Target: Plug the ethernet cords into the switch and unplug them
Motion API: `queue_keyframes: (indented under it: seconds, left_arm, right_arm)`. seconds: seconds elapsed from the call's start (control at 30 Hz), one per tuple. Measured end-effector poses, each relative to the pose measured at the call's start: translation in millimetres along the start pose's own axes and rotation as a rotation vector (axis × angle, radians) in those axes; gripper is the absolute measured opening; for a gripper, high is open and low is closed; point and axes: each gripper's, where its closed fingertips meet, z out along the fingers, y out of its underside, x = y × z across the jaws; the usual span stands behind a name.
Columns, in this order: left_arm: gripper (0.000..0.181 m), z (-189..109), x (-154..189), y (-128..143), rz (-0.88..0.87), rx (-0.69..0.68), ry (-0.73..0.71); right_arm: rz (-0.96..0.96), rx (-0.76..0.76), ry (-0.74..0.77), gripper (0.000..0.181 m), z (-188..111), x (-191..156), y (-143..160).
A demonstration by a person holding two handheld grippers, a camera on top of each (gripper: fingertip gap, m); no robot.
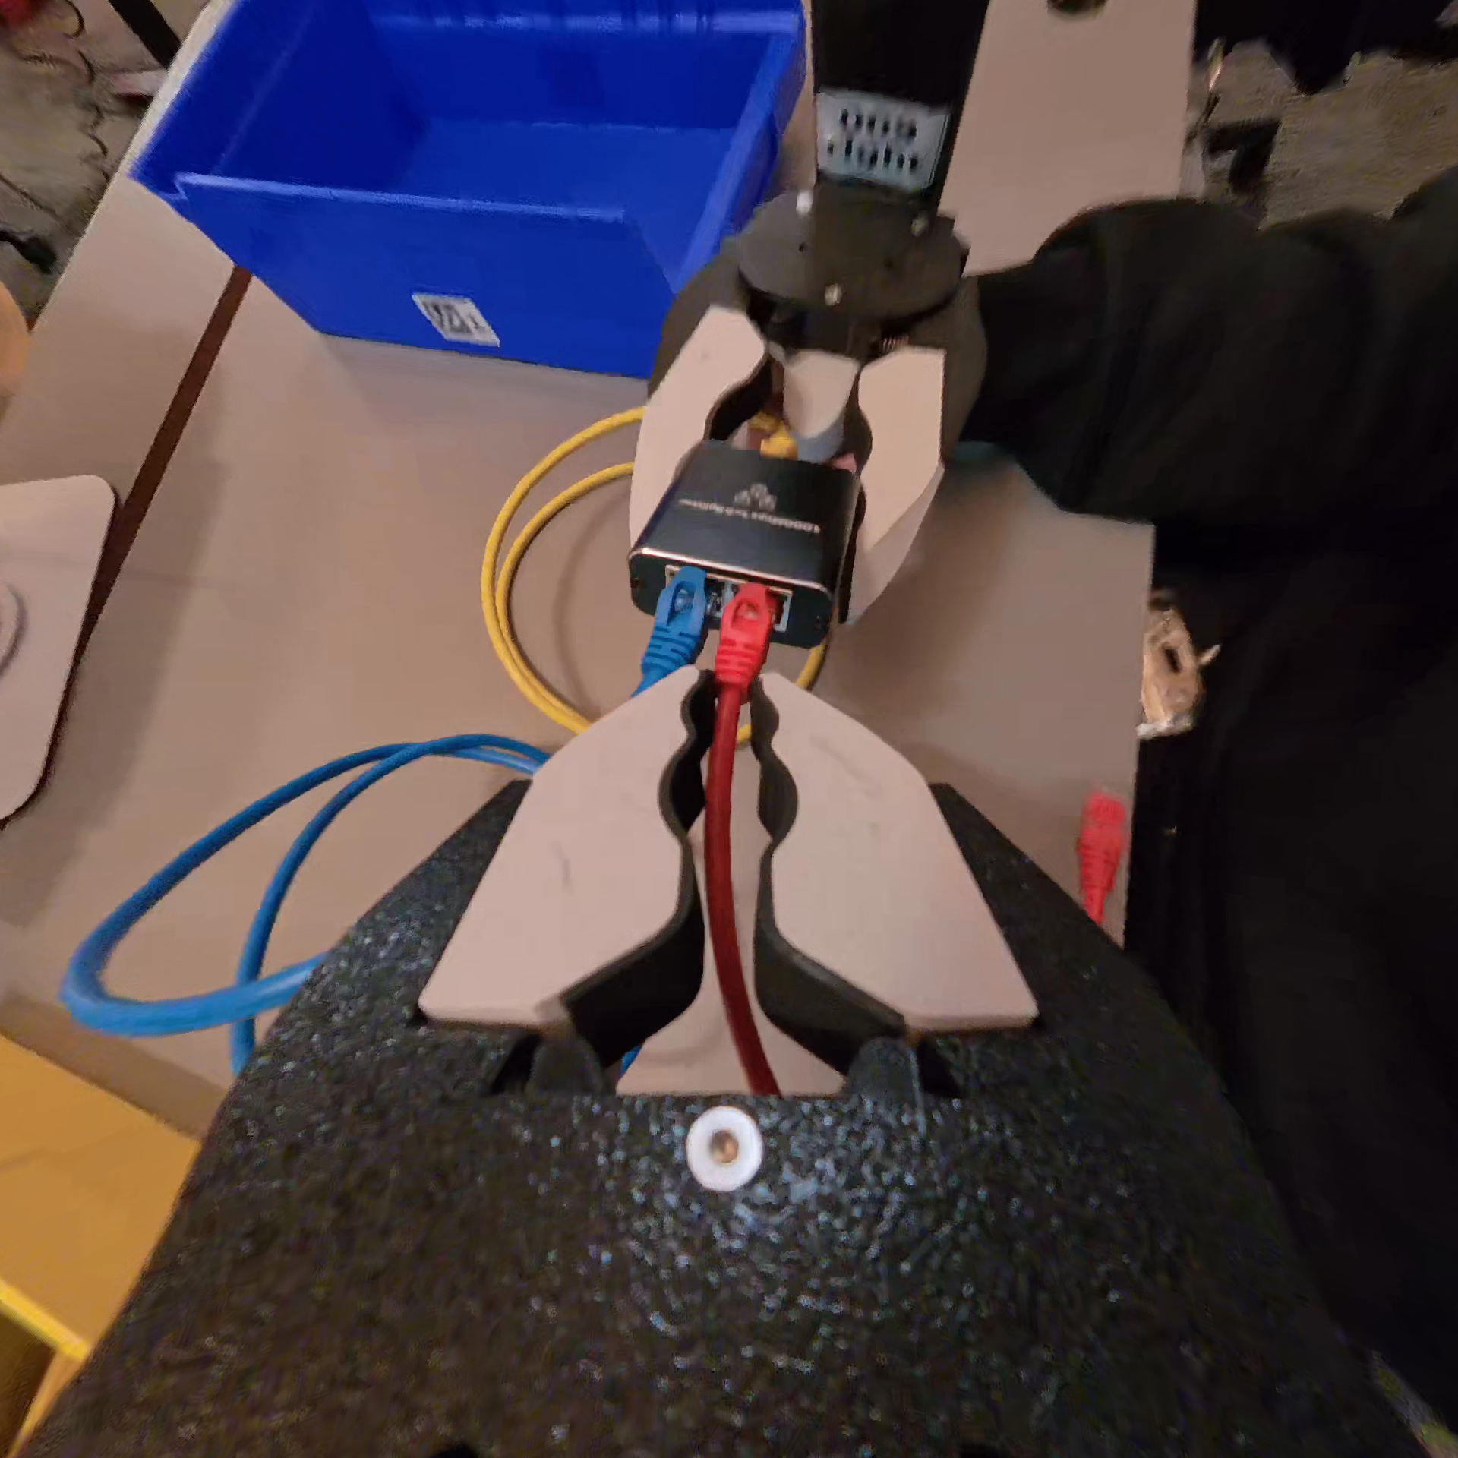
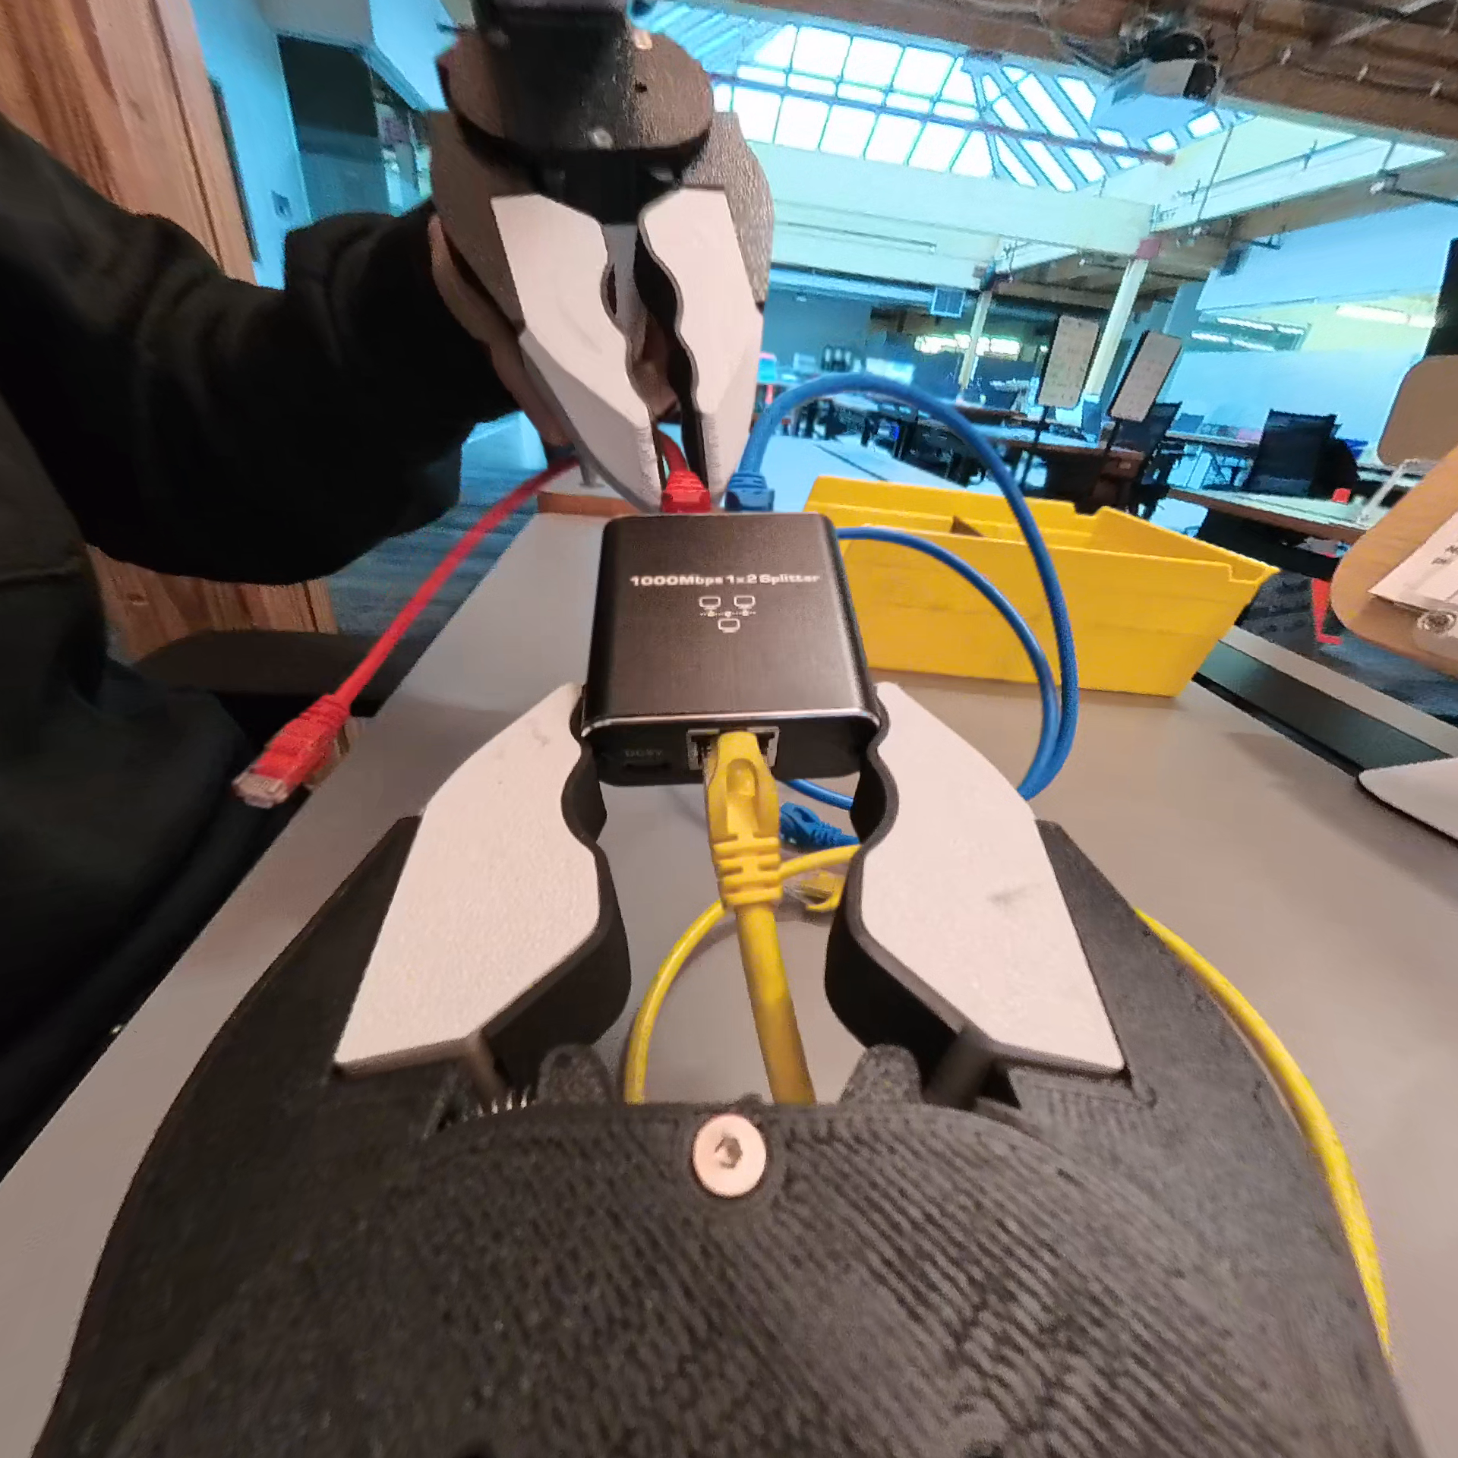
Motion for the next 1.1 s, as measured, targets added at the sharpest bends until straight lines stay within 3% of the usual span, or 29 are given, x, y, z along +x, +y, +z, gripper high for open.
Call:
queue_keyframes:
  seconds: [0.07,0.13,0.23,0.33,0.47,0.6,0.7,0.9,1.03,1.1]
  left_arm:
    - [0.008,0,-2,7,0.061,-0.046,-0.020]
    - [0.008,-5,2,3,0.108,0.014,-0.022]
    - [0.021,-30,2,-20,0.096,0.245,-0.071]
    - [0.033,-82,-18,-32,0.008,0.499,-0.221]
    - [0.033,-136,-49,7,-0.152,0.721,-0.424]
    - [0.033,-119,-57,71,-0.317,0.661,-0.400]
    - [0.033,-100,-54,100,-0.376,0.603,-0.367]
    - [0.033,-71,-48,116,-0.385,0.539,-0.299]
    - [0.033,-55,-50,116,-0.398,0.527,-0.256]
    - [0.033,-49,-50,116,-0.406,0.527,-0.232]
  right_arm:
    - [-0.022,-0.012,-0.001,0.062,3,-2,1]
    - [-0.024,0.040,0.001,0.062,4,-4,-5]
    - [-0.056,-0.001,0.051,0.062,6,1,0]
    - [-0.072,0.042,0.105,0.062,2,7,-17]
    - [-0.158,0.124,0.151,0.062,-8,9,-72]
    - [-0.259,0.231,0.156,0.062,-21,8,-146]
    - [-0.314,0.326,0.170,0.062,-44,17,-207]
    - [-0.415,0.450,0.247,0.061,-101,44,-305]
    - [-0.443,0.515,0.310,0.062,-134,62,-349]
    - [-0.459,0.485,0.347,0.062,-145,77,-356]
